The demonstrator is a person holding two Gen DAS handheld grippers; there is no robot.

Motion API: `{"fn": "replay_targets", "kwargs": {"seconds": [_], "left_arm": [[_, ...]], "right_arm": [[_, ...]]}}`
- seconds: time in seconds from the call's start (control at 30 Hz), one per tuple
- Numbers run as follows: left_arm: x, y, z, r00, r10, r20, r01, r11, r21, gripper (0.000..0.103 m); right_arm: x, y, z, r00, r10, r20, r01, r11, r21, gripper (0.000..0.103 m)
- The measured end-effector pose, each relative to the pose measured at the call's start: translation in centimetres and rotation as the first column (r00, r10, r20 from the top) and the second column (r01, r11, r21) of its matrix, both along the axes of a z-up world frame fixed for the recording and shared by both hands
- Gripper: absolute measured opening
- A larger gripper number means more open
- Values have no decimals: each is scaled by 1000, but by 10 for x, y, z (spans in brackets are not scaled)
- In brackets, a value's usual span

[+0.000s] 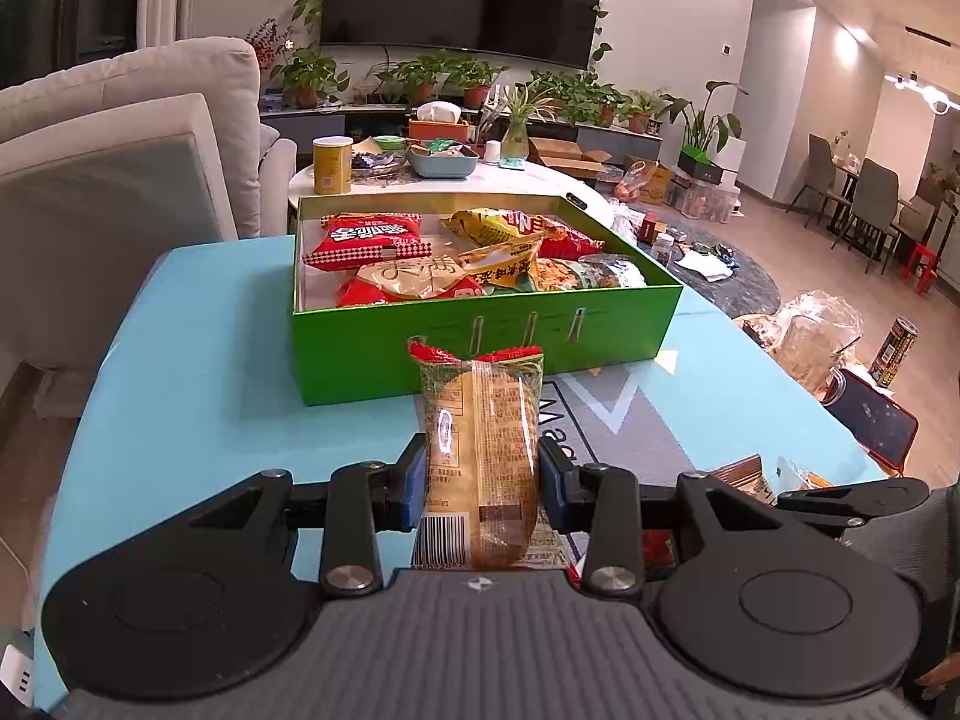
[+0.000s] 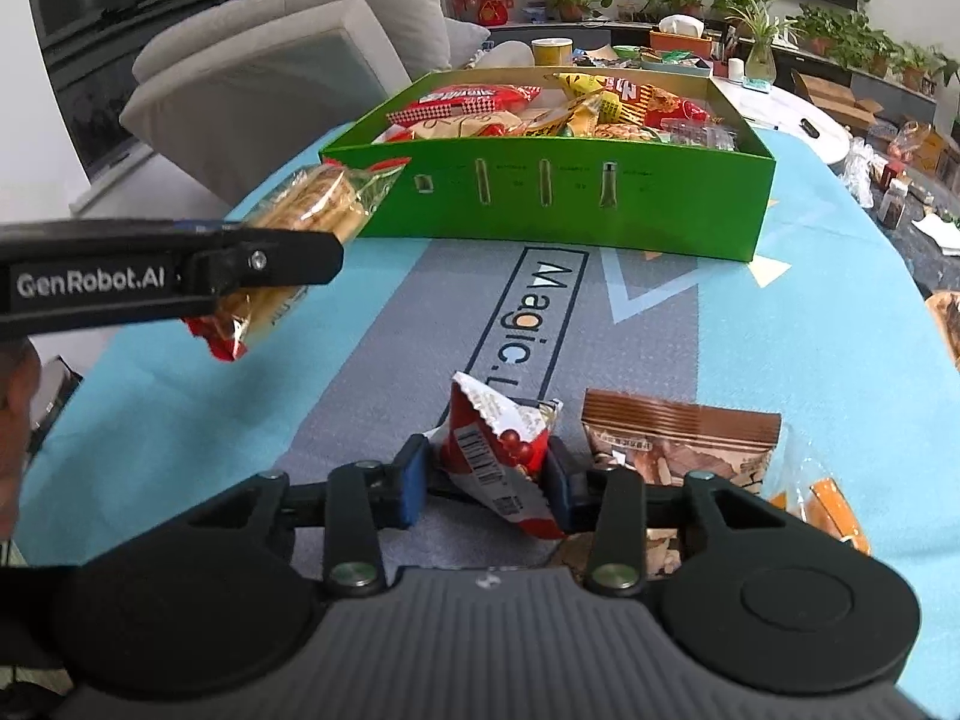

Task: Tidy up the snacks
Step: 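Lift the bread bag with the left gripper while the right grasps the red-white candy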

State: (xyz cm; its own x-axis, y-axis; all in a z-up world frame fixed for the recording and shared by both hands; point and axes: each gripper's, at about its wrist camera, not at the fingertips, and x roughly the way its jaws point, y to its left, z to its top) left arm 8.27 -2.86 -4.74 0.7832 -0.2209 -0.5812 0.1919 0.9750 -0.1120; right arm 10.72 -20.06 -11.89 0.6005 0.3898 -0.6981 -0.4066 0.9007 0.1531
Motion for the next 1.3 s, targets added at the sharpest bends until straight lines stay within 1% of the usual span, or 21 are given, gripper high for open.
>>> {"fn": "replay_targets", "kwargs": {"seconds": [0.3, 0.5, 0.8, 1.0, 1.3], "left_arm": [[-1, 4, 2, 1000, 4, 9, -4, 1000, -3, 35], [-1, 8, 4, 1000, 14, 20, -14, 1000, -12, 35], [5, 3, 17, 998, -8, 70, 7, 1000, 11, 35], [20, -2, 26, 994, -33, 100, 32, 999, 21, 35], [54, -6, 35, 992, -34, 123, 29, 999, 40, 35]], "right_arm": [[-2, -5, 12, 999, -33, 31, 31, 998, 57, 67], [-2, -8, 25, 996, -56, 72, 49, 994, 103, 67], [13, -13, 52, 985, -87, 149, 61, 984, 168, 67], [27, -17, 64, 976, -118, 185, 80, 977, 199, 67], [55, -25, 76, 962, -156, 222, 106, 970, 220, 67]]}}
